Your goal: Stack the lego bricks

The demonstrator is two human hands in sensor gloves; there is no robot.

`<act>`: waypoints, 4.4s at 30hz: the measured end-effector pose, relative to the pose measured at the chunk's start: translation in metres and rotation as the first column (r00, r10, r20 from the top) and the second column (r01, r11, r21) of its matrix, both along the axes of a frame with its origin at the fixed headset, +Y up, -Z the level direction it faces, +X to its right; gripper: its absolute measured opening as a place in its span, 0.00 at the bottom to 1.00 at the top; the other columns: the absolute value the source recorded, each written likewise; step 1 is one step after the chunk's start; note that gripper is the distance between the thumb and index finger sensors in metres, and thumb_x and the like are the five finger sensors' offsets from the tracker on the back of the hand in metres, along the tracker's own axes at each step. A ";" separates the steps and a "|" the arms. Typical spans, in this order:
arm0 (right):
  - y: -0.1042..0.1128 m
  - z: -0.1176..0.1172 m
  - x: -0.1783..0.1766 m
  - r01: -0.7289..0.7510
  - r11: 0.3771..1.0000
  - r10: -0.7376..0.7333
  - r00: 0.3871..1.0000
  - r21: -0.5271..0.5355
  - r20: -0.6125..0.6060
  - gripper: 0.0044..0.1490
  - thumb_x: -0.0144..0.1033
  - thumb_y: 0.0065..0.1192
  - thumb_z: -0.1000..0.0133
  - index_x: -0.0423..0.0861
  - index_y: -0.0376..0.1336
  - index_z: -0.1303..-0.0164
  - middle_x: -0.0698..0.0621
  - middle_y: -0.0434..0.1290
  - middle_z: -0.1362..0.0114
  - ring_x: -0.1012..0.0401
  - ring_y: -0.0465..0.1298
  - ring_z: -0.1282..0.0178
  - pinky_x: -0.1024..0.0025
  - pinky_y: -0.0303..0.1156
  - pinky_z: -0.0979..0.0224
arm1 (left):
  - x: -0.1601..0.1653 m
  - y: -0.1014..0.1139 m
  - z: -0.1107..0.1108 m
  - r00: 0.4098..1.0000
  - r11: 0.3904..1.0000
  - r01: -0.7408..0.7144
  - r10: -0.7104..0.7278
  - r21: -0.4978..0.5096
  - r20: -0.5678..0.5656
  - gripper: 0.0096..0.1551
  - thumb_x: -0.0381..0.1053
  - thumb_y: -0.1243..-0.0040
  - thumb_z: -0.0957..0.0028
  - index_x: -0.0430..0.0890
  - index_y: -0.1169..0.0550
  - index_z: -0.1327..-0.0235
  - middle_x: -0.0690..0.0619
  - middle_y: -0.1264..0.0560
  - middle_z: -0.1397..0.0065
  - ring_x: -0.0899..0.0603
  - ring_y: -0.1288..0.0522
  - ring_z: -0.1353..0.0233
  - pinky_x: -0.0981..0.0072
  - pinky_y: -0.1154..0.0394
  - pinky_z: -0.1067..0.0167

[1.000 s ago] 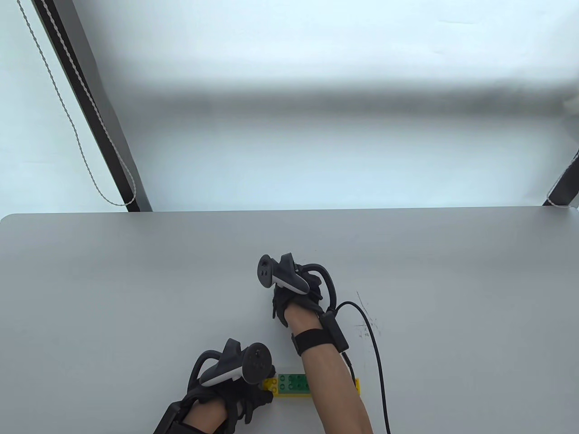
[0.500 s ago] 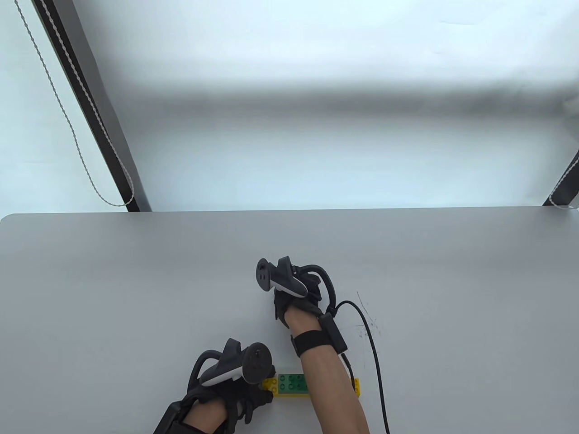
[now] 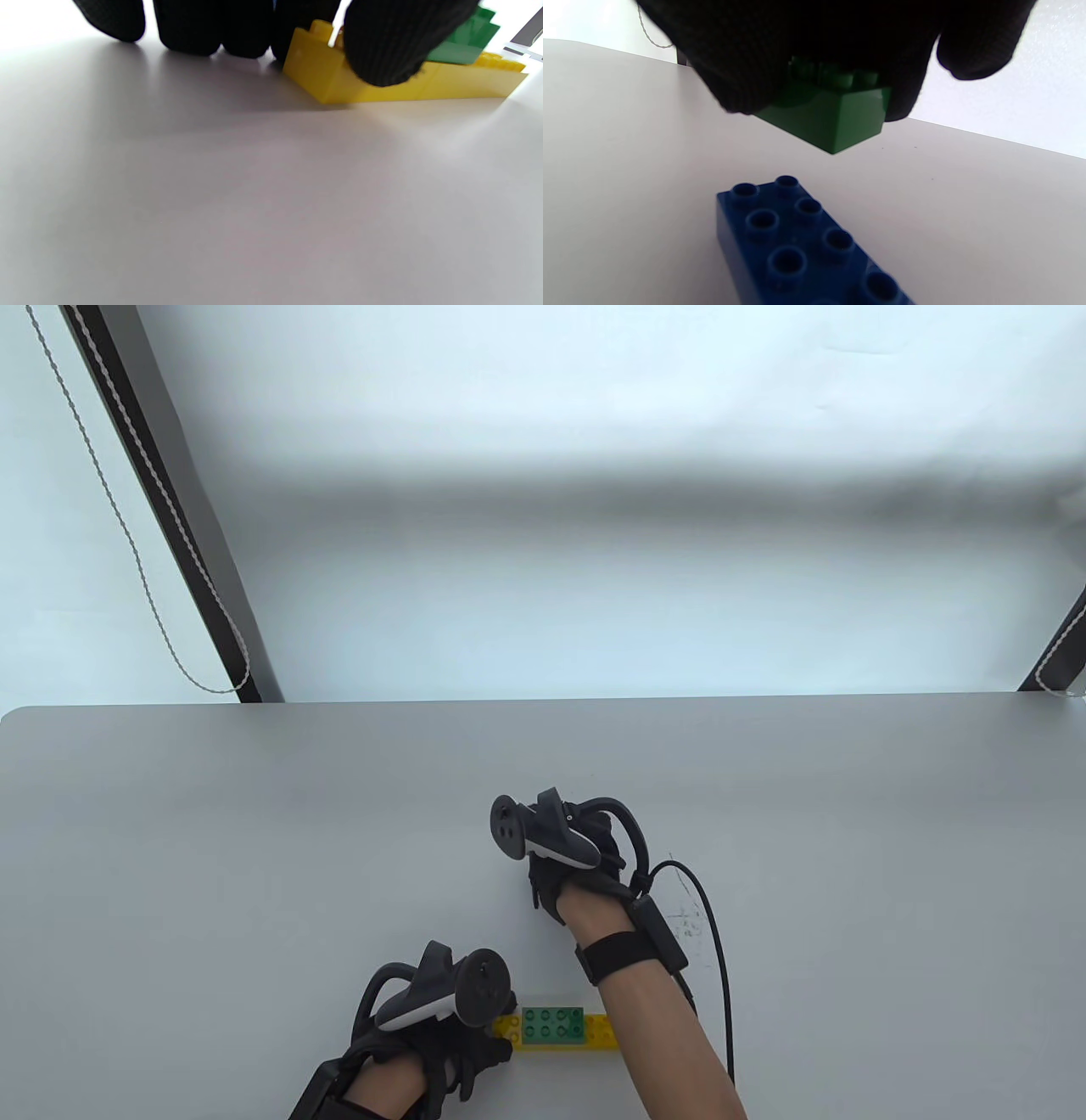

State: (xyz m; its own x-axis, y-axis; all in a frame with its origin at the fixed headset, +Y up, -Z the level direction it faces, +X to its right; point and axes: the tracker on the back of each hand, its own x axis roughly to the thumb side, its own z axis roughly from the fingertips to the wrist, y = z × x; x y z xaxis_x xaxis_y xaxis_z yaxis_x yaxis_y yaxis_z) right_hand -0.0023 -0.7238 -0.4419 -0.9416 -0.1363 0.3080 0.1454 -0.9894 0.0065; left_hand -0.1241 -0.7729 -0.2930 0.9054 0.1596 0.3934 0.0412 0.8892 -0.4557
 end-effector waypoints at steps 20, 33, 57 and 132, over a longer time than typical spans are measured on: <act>0.039 0.095 0.042 0.012 0.999 -0.005 0.972 0.030 -0.236 0.43 0.41 0.78 0.61 0.45 0.63 0.35 0.46 0.77 0.34 0.47 0.82 0.40 0.42 0.74 0.36 | 0.000 0.000 0.000 1.000 1.000 0.002 -0.002 0.005 -0.001 0.37 0.65 0.37 0.59 0.57 0.31 0.35 0.51 0.36 0.24 0.40 0.37 0.28 0.36 0.38 0.30; 0.031 0.138 0.071 0.047 0.998 -0.055 0.960 -0.037 -0.275 0.43 0.41 0.79 0.62 0.45 0.64 0.36 0.45 0.77 0.35 0.47 0.82 0.41 0.41 0.74 0.36 | 0.000 0.000 0.000 1.000 1.000 0.003 -0.003 0.007 -0.001 0.37 0.65 0.37 0.59 0.57 0.31 0.35 0.51 0.36 0.24 0.40 0.37 0.28 0.36 0.38 0.30; -0.010 0.171 0.082 0.025 0.990 -0.069 0.946 -0.141 -0.316 0.44 0.41 0.80 0.63 0.45 0.64 0.37 0.46 0.77 0.36 0.48 0.82 0.42 0.42 0.74 0.36 | 0.000 0.000 0.001 1.000 1.000 0.001 -0.001 0.008 -0.002 0.37 0.65 0.37 0.59 0.57 0.31 0.35 0.51 0.36 0.24 0.40 0.37 0.28 0.36 0.38 0.30; -0.009 0.062 0.061 0.097 0.992 -0.103 0.992 -0.078 -0.079 0.45 0.52 0.73 0.60 0.44 0.63 0.35 0.44 0.77 0.34 0.46 0.83 0.42 0.42 0.75 0.37 | 0.000 -0.001 0.001 1.000 1.000 0.000 0.000 0.008 -0.005 0.37 0.64 0.36 0.59 0.57 0.31 0.35 0.51 0.36 0.25 0.40 0.37 0.28 0.36 0.38 0.30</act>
State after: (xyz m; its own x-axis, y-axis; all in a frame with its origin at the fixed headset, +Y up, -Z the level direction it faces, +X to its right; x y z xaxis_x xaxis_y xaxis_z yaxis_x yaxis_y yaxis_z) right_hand 0.0582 -0.7331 -0.3801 -0.9203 -0.0171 0.3909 0.0491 -0.9962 0.0719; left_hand -0.1238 -0.7738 -0.2923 0.9073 0.1567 0.3901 0.0387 0.8928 -0.4488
